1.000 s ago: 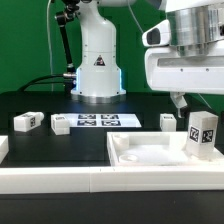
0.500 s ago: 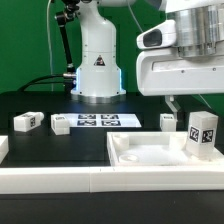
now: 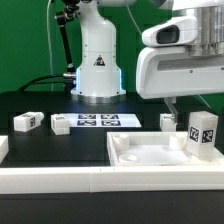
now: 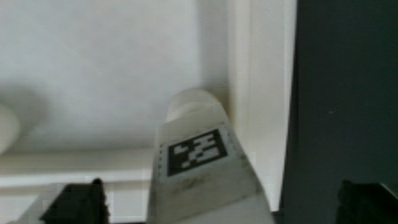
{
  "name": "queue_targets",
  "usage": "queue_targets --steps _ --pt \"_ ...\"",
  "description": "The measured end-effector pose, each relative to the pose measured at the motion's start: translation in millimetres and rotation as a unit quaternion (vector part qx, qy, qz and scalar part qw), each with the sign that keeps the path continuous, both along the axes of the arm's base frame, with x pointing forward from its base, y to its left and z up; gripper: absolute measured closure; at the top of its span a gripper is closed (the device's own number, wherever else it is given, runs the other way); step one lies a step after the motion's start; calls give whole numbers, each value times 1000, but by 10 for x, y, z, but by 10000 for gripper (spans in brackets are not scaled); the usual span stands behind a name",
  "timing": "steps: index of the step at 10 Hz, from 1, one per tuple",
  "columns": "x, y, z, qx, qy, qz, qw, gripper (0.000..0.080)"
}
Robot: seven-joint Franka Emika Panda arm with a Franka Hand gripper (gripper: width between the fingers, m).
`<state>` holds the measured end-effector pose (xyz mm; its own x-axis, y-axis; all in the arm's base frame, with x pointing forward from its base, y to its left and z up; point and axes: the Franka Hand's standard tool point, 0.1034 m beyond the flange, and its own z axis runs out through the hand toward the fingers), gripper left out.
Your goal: Assemble square table
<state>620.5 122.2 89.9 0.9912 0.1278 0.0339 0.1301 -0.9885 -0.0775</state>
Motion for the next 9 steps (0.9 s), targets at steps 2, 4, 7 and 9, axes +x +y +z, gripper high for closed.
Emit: queue_targets --steps 2,4,7,9 --pt "4 -11 3 -2 -6 84 996 150" --pt "-1 -19 2 -2 -5 133 991 150" --pt "-3 -24 -3 -2 -4 131 991 408" --pt "0 -28 -2 -2 -4 120 993 511"
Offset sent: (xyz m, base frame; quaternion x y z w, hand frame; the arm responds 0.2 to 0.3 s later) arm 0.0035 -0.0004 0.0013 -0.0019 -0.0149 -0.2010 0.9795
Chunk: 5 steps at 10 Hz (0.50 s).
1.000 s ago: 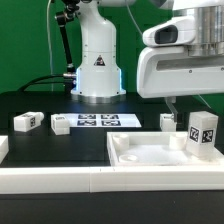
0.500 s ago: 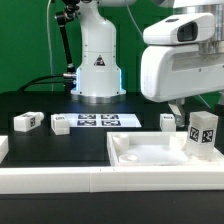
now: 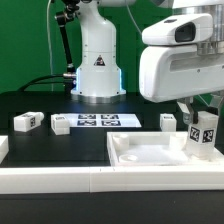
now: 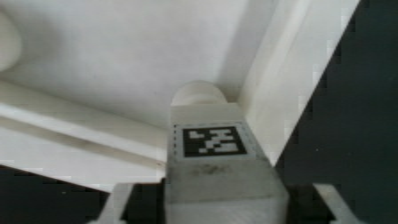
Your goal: Assemble square table
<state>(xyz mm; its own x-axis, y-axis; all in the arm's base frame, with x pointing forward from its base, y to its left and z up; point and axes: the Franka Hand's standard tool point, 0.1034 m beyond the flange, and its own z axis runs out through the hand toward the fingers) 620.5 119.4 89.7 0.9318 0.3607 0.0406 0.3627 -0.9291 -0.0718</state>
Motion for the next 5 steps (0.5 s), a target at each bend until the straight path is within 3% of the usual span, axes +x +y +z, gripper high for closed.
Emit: queue_targets --steps 4,5 --pt "2 2 -1 5 8 -122 992 511" --pt "-14 -12 -8 19 3 -179 984 511"
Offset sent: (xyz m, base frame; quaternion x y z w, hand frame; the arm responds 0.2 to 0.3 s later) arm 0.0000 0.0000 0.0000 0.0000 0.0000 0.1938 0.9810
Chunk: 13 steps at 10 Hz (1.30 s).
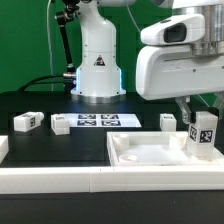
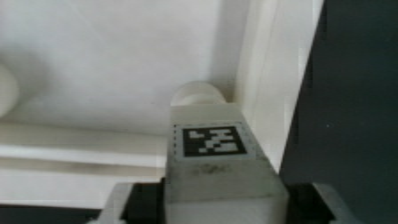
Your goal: Assemble square table
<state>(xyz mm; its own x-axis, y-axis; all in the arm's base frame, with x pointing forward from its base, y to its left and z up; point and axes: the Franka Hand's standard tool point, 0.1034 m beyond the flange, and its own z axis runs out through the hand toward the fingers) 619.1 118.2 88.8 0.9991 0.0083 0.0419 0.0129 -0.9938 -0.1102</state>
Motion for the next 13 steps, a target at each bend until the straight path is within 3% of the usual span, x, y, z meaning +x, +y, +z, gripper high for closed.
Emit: queue_targets --steps 4,8,11,12,13 --pt "-12 -9 -6 20 10 -191 981 509" --pt "-28 37 -12 33 39 -405 913 509" --pt "-24 41 -13 45 52 -476 877 509" --pt "-26 61 -12 50 61 -518 852 509" --pt "-27 65 -13 51 62 -523 849 509"
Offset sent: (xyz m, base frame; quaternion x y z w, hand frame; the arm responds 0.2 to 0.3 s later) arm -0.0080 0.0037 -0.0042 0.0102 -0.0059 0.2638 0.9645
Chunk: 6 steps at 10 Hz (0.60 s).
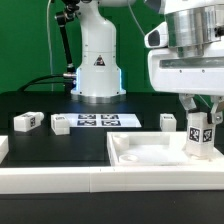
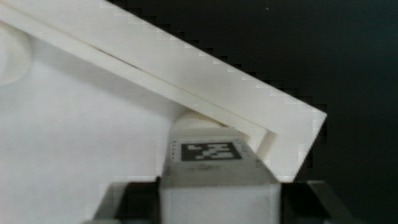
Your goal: Assemble square table
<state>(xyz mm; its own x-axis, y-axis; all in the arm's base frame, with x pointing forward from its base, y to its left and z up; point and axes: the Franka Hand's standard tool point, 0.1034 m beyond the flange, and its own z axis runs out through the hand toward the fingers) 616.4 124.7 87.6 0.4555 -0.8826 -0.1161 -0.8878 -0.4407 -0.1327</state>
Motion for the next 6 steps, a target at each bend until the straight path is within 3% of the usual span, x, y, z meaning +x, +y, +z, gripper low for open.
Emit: queue_targets --steps 3,4,5,6 --pt "0 21 -3 2 3 -27 1000 509" --pt "-5 19 -4 0 2 -5 1000 317" --pt "-11 4 3 -2 3 46 999 199" --pt "14 7 23 -2 0 72 997 199"
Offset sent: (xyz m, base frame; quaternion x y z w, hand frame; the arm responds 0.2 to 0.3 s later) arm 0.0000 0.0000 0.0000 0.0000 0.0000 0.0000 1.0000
